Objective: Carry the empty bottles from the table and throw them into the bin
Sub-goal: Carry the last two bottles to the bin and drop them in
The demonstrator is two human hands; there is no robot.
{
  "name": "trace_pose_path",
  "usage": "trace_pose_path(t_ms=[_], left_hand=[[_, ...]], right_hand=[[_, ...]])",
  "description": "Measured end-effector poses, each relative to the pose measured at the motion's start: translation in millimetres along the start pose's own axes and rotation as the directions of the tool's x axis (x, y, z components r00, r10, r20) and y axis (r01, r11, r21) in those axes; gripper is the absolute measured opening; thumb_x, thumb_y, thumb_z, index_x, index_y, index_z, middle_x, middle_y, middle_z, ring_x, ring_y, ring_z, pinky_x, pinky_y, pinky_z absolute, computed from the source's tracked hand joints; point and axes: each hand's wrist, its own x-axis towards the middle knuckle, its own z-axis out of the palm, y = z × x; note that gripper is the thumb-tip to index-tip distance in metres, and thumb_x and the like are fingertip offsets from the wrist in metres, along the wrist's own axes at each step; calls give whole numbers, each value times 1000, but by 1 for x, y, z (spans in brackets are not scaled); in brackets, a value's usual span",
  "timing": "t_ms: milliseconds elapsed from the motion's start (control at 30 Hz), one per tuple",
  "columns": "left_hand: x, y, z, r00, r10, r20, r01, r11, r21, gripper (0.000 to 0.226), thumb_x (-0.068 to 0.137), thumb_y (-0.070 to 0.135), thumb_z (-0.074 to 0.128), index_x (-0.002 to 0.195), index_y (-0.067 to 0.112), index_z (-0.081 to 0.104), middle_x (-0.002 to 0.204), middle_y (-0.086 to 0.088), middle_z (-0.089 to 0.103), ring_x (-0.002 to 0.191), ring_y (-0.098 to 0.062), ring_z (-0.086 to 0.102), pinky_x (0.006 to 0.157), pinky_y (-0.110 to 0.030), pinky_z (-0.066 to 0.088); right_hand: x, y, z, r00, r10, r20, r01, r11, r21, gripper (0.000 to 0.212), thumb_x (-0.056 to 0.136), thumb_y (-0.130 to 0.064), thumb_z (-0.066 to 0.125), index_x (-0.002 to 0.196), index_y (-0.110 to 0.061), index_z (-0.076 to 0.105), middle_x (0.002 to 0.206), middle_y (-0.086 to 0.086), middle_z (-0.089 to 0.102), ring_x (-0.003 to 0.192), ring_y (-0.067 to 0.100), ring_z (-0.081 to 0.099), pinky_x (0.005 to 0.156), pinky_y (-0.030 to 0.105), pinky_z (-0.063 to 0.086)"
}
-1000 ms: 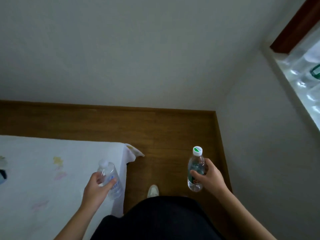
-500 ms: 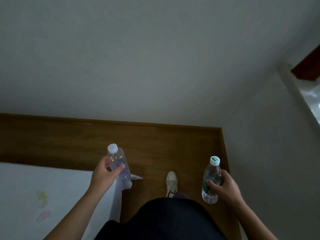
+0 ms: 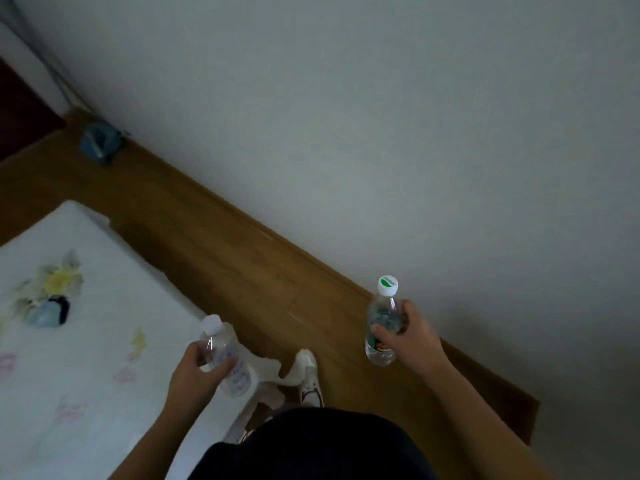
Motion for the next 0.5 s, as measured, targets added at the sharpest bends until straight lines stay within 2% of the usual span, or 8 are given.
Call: trace_pose_path(t_ms=[100,233,367,500], left_hand=[[25,3,-8,996,-54,-74,49,997,-59,39,80,33,83,106,15,61,106,-4,69,98,-23,65,78,-36,46],[65,16,-18,988,-100,-121,86,989,-118,43,80,31,83,112,15,60,108,-5,68,101,-24,65,81,-36,46],[108,32,-32,984,-106,-140,84,985,-153,55,73,45,83,115,18,60,108,-2,69,101,-23,66,81,-36,49],[147,55,-50,983,-97,-153,73,985,-156,57,76,42,83,122,19,58,114,-1,68,103,-21,66,84,-35,51]], right_hand=[[55,-40,9,996,-69,54,71,996,-45,58,81,-40,78,130,-23,50,113,-10,58,101,14,60,86,35,55],[115,-79,22,988,-118,98,126,989,-76,60,80,-40,78,130,-23,51,113,-8,61,103,16,62,88,37,55],[162,-100,36,982,-123,147,140,983,-115,55,79,-43,78,125,-26,53,114,-9,63,103,16,63,88,38,54],[198,-111,39,983,-58,176,82,988,-132,52,80,-36,79,124,-27,51,112,-5,61,103,18,61,89,37,52]])
